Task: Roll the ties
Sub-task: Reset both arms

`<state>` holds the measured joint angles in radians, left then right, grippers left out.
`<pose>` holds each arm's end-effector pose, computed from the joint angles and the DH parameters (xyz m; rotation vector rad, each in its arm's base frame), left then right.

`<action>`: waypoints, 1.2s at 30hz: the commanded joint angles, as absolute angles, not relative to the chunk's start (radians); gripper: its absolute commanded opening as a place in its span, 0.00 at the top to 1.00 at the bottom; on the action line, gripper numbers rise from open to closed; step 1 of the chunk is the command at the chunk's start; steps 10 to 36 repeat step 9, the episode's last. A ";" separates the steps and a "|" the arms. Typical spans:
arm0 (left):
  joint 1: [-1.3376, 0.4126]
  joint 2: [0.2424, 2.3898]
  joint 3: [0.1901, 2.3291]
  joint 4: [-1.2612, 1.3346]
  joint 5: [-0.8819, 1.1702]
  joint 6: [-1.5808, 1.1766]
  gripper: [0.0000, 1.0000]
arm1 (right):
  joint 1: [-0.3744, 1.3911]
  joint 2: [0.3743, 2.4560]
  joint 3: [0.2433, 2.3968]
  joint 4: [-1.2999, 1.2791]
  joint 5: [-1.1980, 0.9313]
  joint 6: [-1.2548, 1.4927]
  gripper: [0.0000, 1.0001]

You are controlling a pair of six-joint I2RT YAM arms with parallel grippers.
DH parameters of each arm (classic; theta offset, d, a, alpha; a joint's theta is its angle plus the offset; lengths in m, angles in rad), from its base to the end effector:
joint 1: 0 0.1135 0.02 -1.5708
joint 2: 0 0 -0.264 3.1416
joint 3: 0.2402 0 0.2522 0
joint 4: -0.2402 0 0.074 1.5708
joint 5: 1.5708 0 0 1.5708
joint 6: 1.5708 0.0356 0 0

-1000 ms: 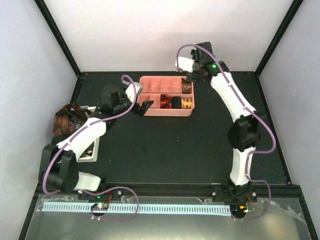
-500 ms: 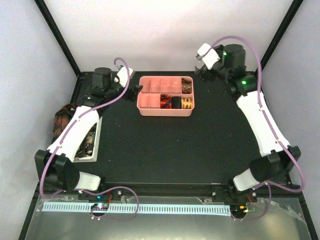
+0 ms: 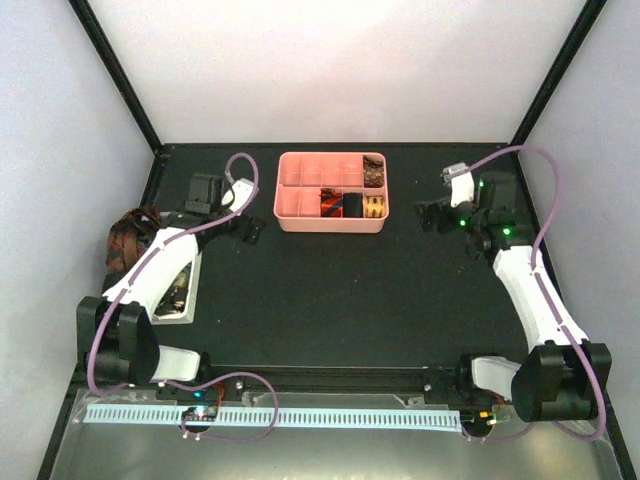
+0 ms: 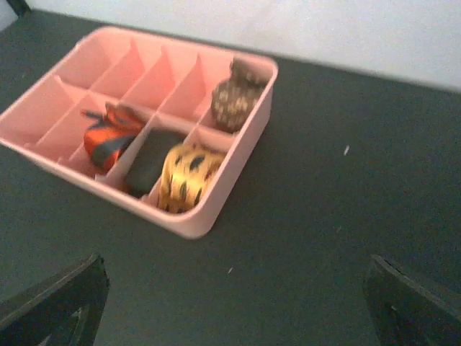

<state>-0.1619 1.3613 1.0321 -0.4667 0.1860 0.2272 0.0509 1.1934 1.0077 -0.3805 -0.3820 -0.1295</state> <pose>0.2877 -0.0537 0.2714 0.5433 2.2936 -0.1882 0.2639 0.0267 0.3152 -0.4114 2.0719 0.3605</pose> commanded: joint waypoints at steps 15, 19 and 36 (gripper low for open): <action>-0.152 1.309 0.930 -0.415 0.147 0.177 0.01 | 0.044 1.222 0.917 -0.275 -0.474 -0.049 0.00; -0.152 1.309 0.930 -0.415 0.147 0.177 0.01 | 0.044 1.222 0.917 -0.275 -0.474 -0.049 0.00; -0.152 1.309 0.930 -0.415 0.147 0.177 0.01 | 0.044 1.222 0.917 -0.275 -0.474 -0.049 0.00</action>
